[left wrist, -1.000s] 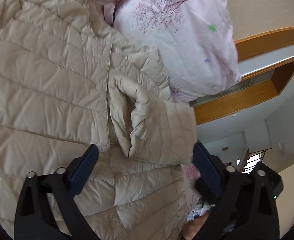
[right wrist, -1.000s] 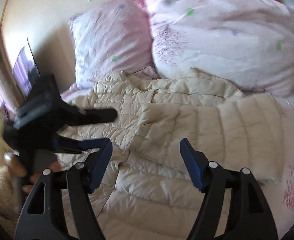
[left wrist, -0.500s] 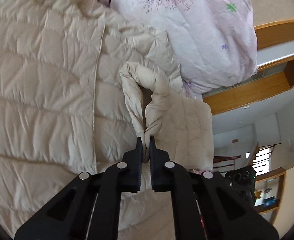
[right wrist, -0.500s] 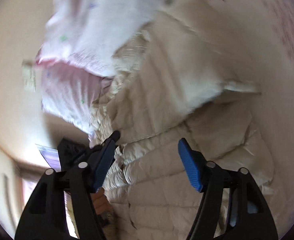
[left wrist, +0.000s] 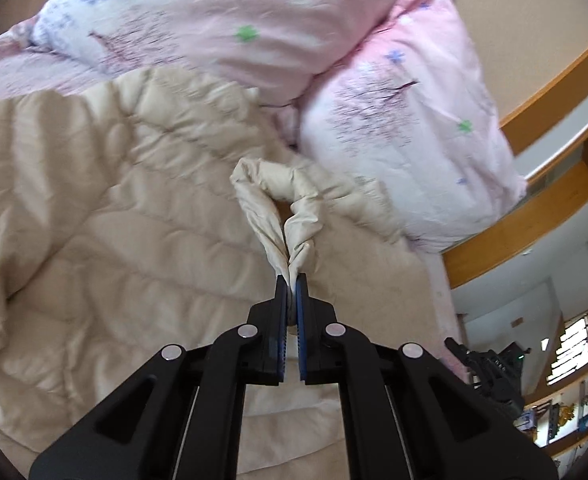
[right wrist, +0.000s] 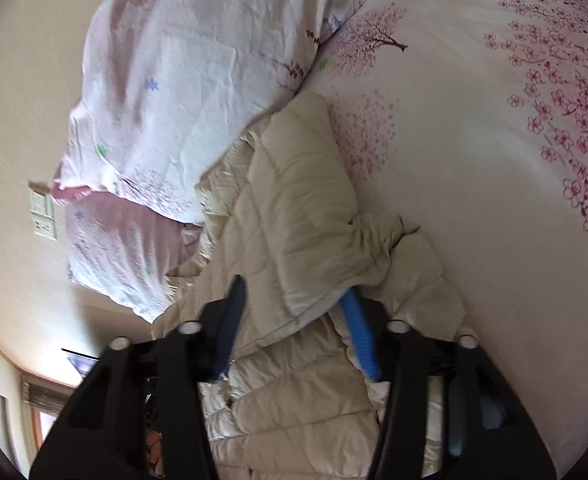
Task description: Fold large clothes
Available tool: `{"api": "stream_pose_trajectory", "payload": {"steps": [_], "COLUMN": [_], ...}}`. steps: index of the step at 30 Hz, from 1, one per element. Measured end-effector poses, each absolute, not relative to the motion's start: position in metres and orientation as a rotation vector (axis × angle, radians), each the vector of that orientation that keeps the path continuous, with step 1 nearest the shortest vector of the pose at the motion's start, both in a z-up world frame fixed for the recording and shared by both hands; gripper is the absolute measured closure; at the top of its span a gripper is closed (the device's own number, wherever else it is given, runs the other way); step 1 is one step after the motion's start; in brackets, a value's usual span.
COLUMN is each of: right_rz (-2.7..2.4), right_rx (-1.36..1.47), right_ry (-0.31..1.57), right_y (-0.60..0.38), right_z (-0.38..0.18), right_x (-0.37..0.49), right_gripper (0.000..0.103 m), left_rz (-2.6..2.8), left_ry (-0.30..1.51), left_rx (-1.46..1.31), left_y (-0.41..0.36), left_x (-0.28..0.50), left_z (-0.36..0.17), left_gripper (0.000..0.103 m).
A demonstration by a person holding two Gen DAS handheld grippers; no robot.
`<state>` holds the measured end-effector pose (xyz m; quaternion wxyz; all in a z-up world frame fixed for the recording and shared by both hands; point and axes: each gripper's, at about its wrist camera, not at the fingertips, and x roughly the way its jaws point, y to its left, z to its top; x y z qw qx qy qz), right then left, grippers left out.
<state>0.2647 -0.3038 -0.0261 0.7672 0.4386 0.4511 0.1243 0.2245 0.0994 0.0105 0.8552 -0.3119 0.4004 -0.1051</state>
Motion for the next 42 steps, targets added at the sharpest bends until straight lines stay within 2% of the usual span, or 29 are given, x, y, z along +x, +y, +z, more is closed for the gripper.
{"api": "stream_pose_trajectory", "payload": {"steps": [1,5,8,11,12,13,14,16,18,20,22,25,29,32,35,36,39,42], "right_rz": [0.269,0.234,0.162,0.129,0.134,0.143,0.163,0.222,0.317,0.408,0.512,0.581,0.65,0.646,0.631,0.641,0.684,0.703], "right_rx": [0.929,0.717,0.574,0.473,0.461,0.449,0.428,0.367,0.322,0.265,0.19,0.088,0.022,-0.022,-0.034,-0.006,0.123,0.182], "right_ry": [0.97,0.878,0.957,1.065,1.071,1.061,1.041,1.0,0.979,0.997,1.016,0.99,0.992,1.165,1.142,1.149,1.143,1.107], "right_y": [-0.3,-0.283,-0.268,-0.255,-0.25,-0.248,-0.242,-0.221,-0.193,-0.158,-0.112,-0.054,0.011,0.045,0.049,0.046,0.023,-0.003], "right_z": [-0.024,-0.003,-0.006,-0.011,-0.005,0.0,0.009,0.029,0.043,0.047,0.045,0.038,0.021,-0.02,-0.019,-0.015,0.002,0.02], "right_x": [0.265,0.252,0.252,0.252,0.25,0.247,0.244,0.239,0.237,0.243,0.252,0.264,0.281,0.296,0.297,0.296,0.289,0.281], "right_gripper": [0.094,0.098,0.098,0.083,0.069,0.064,0.064,0.064,0.064,0.067,0.076,0.081,0.082,0.079,0.078,0.073,0.043,0.04], "left_rz": [-0.206,-0.181,-0.163,-0.16,-0.165,-0.172,-0.168,-0.167,-0.16,-0.149,-0.16,-0.149,-0.058,0.027,0.098,0.125,0.201,0.278], "left_ry": [0.85,0.887,0.922,0.946,0.954,0.958,0.959,0.951,0.925,0.881,0.841,0.785,0.731,0.722,0.717,0.715,0.691,0.649], "left_rx": [-0.648,-0.649,-0.638,-0.608,-0.609,-0.615,-0.614,-0.596,-0.582,-0.565,-0.569,-0.59,-0.566,-0.573,-0.67,-0.709,-0.845,-0.971], "left_y": [0.103,0.113,0.112,0.112,0.113,0.114,0.115,0.118,0.124,0.132,0.142,0.162,0.195,0.223,0.259,0.271,0.305,0.333], "left_x": [0.224,0.225,0.227,0.225,0.226,0.225,0.224,0.219,0.209,0.192,0.174,0.145,0.098,0.069,0.048,0.04,0.016,-0.011], "left_z": [0.006,-0.012,-0.023,-0.027,-0.028,-0.028,-0.027,-0.021,-0.014,-0.002,0.008,0.018,0.025,0.023,0.014,0.009,-0.008,-0.025], "left_gripper": [0.1,0.1,0.1,0.1,0.1,0.099,0.096,0.085,0.051,0.041,0.04,0.039,0.039,0.039,0.039,0.039,0.039,0.039]}}
